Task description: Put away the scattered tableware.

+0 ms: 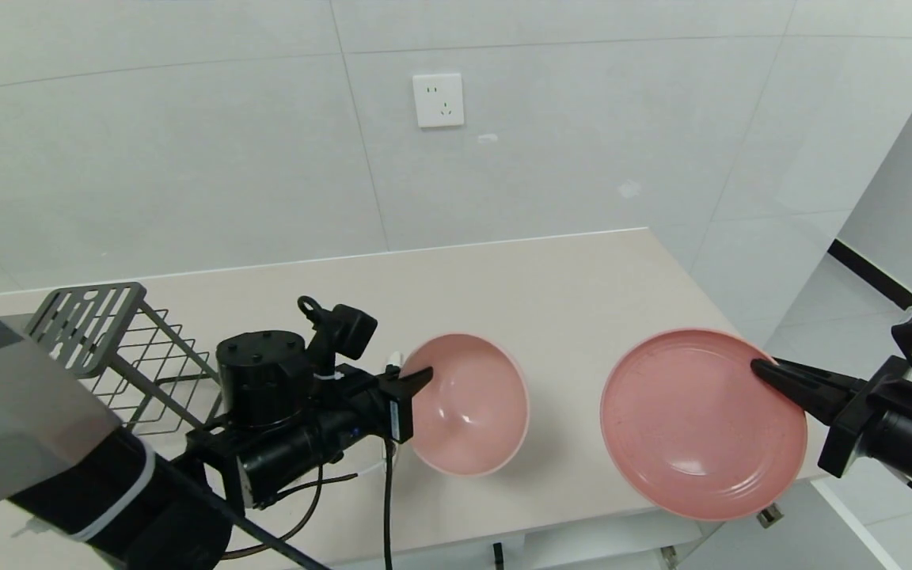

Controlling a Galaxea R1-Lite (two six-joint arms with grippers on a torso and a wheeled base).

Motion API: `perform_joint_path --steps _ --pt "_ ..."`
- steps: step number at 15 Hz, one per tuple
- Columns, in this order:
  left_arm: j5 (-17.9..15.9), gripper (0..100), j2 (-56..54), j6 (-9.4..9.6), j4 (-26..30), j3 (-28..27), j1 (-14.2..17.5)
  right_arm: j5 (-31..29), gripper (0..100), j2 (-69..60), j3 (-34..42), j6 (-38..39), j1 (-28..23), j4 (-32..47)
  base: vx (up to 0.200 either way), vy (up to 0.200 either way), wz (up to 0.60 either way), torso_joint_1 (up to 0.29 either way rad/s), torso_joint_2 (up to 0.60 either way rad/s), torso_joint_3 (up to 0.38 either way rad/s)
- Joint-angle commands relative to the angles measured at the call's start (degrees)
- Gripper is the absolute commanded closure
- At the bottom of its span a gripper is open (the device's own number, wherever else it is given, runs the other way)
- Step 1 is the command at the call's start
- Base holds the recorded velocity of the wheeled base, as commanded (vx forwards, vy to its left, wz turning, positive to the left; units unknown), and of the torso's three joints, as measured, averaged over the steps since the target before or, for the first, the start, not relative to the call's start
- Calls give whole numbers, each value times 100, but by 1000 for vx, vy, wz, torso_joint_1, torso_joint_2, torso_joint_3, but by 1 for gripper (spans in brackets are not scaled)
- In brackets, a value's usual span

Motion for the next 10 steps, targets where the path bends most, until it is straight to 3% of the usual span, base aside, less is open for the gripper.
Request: perform_joint_path --steps 1,2,6,10 --pt "-6 100 -854 225 2 297 2 1 100 -119 54 -4 3 0 0 0 0 0 0 0" --pt "-6 100 -1065 340 2 367 2 1 100 -128 54 -4 3 0 0 0 0 0 0 0" --pt "-23 100 -1715 471 2 718 2 1 100 -128 45 22 3 0 0 0 0 0 0 0" --pt "-23 100 -2207 480 11 1202 20 1 100 -136 19 128 12 0 0 0 0 0 0 0"
